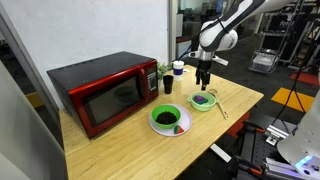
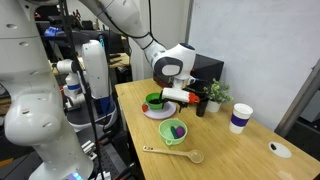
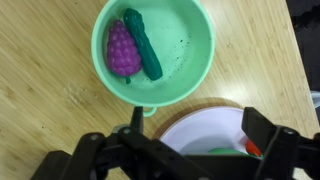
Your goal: Close the microwave door, move the white plate to the right, remove the zucchini and purple grapes from the green pot and place them on the white plate
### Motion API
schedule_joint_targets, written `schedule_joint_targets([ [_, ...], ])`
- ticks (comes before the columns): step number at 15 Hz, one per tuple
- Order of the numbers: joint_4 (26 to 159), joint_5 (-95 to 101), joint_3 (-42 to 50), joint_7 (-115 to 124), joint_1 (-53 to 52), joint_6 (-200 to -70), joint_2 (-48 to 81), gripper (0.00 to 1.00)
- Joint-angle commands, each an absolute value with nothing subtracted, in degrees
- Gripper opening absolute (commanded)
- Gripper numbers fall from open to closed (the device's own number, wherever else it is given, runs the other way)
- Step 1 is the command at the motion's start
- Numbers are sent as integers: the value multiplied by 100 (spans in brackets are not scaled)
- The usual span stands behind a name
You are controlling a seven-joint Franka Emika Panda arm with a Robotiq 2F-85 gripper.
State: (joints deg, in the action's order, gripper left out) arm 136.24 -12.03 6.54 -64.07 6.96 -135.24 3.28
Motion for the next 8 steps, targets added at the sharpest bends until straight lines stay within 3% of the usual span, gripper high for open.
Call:
schedule_joint_targets([
  [1, 13731, -1309, 597, -6754, 740, -13587, 280, 100],
  [8, 14115, -1174, 587, -7159, 725, -14095, 147, 100],
])
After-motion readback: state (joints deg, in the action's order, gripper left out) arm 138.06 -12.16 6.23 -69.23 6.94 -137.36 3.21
